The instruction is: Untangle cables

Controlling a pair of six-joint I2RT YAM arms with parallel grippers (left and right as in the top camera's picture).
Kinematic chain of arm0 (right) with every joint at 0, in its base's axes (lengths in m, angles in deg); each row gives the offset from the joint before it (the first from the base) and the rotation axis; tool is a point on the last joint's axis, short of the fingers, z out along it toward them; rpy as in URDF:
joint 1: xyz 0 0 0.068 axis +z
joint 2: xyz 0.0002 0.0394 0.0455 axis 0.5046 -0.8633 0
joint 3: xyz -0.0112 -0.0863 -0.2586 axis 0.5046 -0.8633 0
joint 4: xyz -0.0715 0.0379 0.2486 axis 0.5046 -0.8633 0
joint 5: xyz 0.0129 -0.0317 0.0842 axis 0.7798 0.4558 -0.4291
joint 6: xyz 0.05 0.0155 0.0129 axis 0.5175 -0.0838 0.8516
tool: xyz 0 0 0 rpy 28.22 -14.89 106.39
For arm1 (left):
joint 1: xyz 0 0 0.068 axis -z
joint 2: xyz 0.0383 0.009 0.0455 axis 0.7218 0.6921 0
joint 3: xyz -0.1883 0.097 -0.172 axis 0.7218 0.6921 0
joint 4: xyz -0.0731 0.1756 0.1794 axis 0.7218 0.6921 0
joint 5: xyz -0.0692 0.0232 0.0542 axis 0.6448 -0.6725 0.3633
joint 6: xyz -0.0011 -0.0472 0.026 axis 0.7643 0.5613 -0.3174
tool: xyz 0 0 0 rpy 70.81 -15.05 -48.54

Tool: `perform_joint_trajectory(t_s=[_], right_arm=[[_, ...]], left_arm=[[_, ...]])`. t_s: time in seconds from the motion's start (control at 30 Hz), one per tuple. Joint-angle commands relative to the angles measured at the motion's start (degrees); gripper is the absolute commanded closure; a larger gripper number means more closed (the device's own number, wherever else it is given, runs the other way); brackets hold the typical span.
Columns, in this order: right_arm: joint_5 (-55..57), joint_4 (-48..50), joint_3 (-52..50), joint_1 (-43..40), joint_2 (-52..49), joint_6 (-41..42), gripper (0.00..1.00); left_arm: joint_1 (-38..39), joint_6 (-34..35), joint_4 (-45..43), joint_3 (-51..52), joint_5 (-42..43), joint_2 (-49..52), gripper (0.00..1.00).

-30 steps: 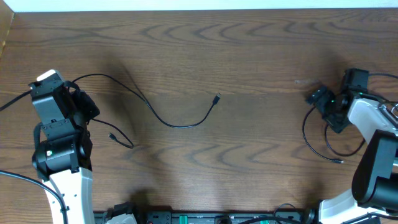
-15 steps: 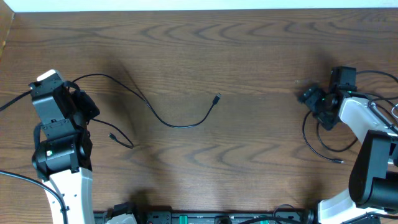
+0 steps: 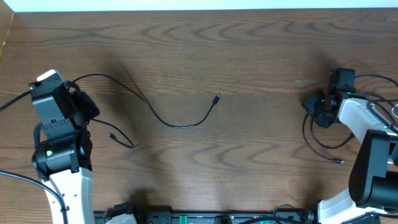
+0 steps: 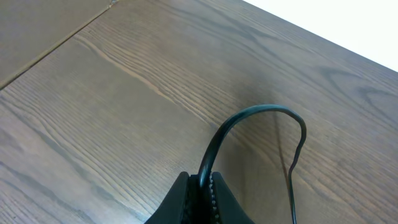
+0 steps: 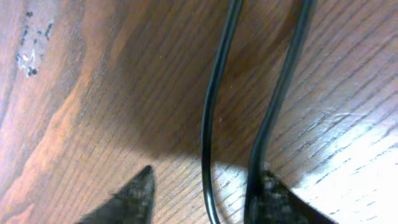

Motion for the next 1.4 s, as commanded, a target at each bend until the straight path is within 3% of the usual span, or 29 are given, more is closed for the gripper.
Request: perform_joint_trajectory(t_s=[0.0,0.07,0.17,0.53,0.77,1.13,1.37], right_arm=[[0.98,-0.07,-1.07,0.50,-1.05,0.90,0.70],[1.90,0.24,-1.07,0.50,-1.05,0.94,0.87],[3.74,0.76,-1.07,0.50,-1.05,0.90,0.97],[7.45,0.28,-1.07,-0.07,-1.05,4.76,0.99],[8.11,2.49,0.42,-0.26,0.26,0.98,0.99],[16.04,2.56,4.92,-3.74,19.08,-6.14,0.99],[20.85,10.25,5.31,-13.00,26.62,-10.56,0.99]], left_arm=[[-0.24,0.92,0.13,-0.20,0.52,0.00,0.92],[-0.24,0.92,0.15,-0.20,0.52,0.02,0.93],[-0.24,0.92,0.17,-0.20,0.52,0.00,0.93],[-0.24,0.92,0.15,-0.20,0.52,0.00,0.92],[-0.24,0.90,0.11,-0.20,0.50,0.02,0.92],[-0.24,0.90,0.13,-0.20,0.50,0.02,0.92],[-0.24,0.92,0.13,-0.20,0.52,0.02,0.92]])
